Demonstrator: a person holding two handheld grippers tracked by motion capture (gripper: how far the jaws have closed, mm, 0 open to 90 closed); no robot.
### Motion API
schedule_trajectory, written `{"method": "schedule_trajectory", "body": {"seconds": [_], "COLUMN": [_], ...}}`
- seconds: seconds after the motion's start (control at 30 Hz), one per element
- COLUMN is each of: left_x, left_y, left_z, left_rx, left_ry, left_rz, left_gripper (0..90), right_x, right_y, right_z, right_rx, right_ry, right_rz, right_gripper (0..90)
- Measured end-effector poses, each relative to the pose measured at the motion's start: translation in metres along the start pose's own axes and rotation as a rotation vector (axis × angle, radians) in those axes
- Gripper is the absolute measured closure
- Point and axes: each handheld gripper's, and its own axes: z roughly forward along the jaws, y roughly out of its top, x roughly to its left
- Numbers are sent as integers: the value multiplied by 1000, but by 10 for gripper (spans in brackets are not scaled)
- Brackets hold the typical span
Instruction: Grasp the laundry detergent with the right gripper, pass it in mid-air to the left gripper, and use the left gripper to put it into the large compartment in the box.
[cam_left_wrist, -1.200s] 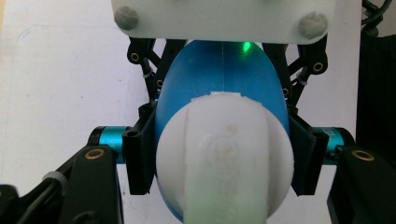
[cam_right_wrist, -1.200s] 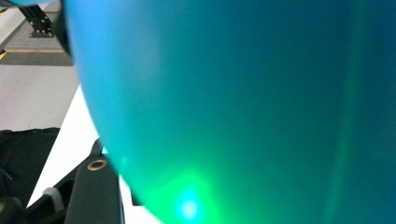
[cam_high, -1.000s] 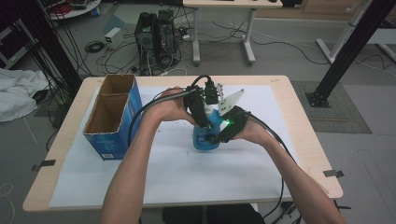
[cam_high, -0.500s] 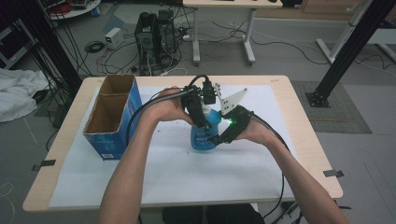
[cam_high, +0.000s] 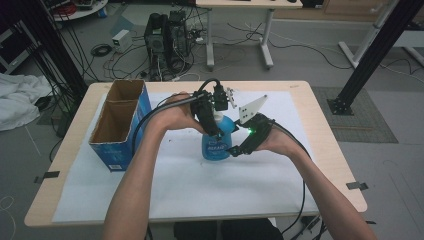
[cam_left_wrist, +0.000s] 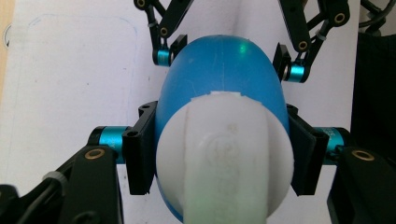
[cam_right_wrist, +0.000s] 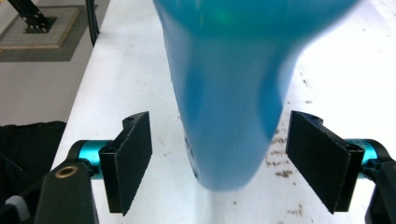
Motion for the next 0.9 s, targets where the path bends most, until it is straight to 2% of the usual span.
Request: {"method": "schedule_trajectory", "body": {"seconds": [0.03, 0.1, 0.13, 0.17, 0.23, 0.27, 0.33, 0.37, 0.4, 0.47, 0.5, 0.53, 0.57, 0.6, 0.63, 0.67, 0.73, 0.77, 0.9], "left_x": [0, 0, 0, 0, 1, 0, 1, 2, 3, 5, 6, 7, 10, 8, 10, 10, 14, 15, 20], "left_y": [-1, -2, -2, -3, -4, -5, -6, -7, -8, -11, -13, -15, -15, -17, -18, -19, -22, -24, -33], "left_z": [-1, -3, -5, -6, -10, -13, -19, -22, -26, -35, -40, -45, -52, -57, -62, -67, -81, -88, -118], "left_rx": [0, -2, 6, 3, 4, 1, 5, 3, 4, 0, -4, -7, 29, 9, 7, 1, 12, 10, -7], "left_ry": [1, 6, 8, 11, 17, 19, 25, 27, 32, 39, 44, 49, 56, 68, 77, 87, 103, 111, 151], "left_rz": [-3, -9, -10, -13, -22, -41, -54, -52, -54, -76, -92, -108, -77, -134, -144, -171, -188, -205, -264], "left_gripper": [381, 381, 381, 381, 381, 381, 381, 381, 381, 381, 381, 381, 381, 381, 381, 381, 381, 381, 381], "right_x": [-1, 2, 1, 2, 3, 4, 5, 6, 6, 10, 10, 11, 11, 9, 15, 18, 21, 21, 25], "right_y": [-1, -2, -4, -4, -7, -7, -10, -11, -12, -16, -18, -20, -22, -24, -26, -28, -31, -33, -41], "right_z": [-1, -4, -6, -7, -11, -12, -17, -20, -22, -28, -30, -34, -38, -42, -46, -49, -57, -59, -70], "right_rx": [9, 11, 32, 34, 55, 59, 67, 76, 93, 129, 146, 150, 167, 179, 198, 198, 241, 242, 274], "right_ry": [-4, -14, -24, -30, -32, -45, -66, -80, -97, -130, -143, -154, -167, -165, -190, -205, -221, -237, -290], "right_rz": [-19, 7, -9, 4, -6, 6, 24, 25, 16, 59, 49, 68, 59, 18, 104, 121, 132, 108, 119], "right_gripper": [220, 190, 190, 190, 189, 189, 187, 148, 117, 117, 117, 117, 117, 117, 117, 118, 117, 117, 118]}}
